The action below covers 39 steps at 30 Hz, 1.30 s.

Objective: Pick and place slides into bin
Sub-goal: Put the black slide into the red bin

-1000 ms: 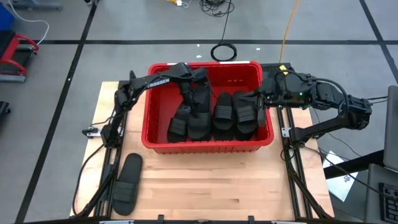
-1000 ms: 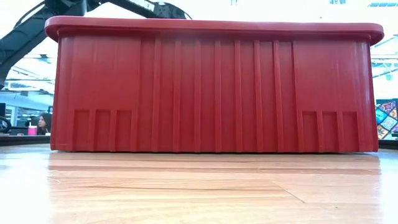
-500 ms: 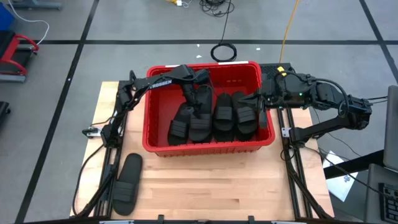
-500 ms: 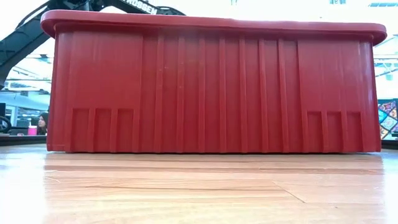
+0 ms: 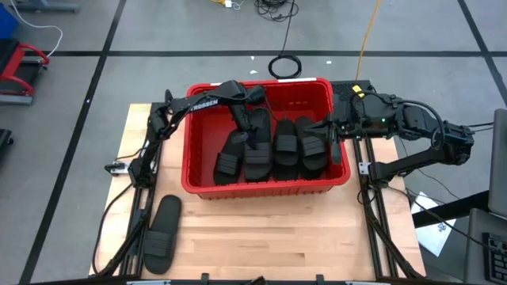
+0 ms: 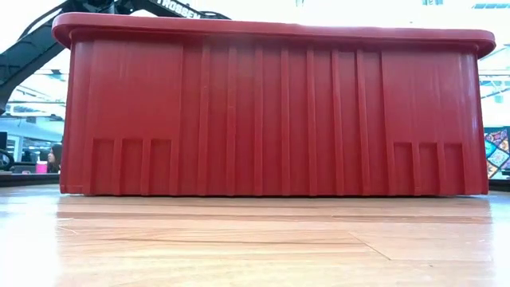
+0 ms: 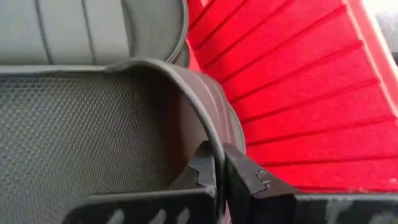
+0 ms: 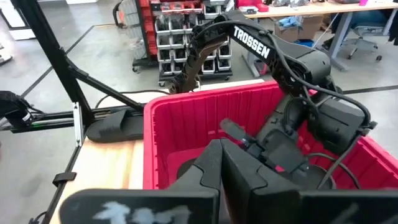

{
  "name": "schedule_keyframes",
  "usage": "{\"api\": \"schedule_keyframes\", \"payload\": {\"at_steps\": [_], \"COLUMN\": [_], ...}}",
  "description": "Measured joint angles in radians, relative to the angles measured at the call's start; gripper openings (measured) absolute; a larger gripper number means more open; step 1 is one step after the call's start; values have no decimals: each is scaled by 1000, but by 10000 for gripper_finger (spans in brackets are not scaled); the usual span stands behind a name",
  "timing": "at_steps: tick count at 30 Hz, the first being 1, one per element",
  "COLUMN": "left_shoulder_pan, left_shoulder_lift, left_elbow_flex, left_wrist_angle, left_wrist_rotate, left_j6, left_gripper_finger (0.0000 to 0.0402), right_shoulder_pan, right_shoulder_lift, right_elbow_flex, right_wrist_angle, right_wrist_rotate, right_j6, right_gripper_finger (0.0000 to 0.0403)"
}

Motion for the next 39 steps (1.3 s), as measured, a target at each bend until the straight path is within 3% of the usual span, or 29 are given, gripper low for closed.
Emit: {"api": "schedule_keyframes", "payload": {"at_steps": [9, 39], "left_shoulder_pan": [-39, -43], "left_shoulder_lift": [-1, 4], "left_elbow_flex": [0, -77], "left_wrist_angle": [-63, 63], "left_wrist_rotate": [0, 18], "left_j6": [56, -26], "left_gripper_finger": [3, 4], "right_shoulder_pan": [0, 0], "right_shoulder_lift": [0, -14], "right_elbow_flex": [0, 0], "right_wrist_angle": [0, 1], "right_wrist_rotate": [-28, -50], "right_j6": [0, 52], "right_gripper_finger": [0, 0]}}
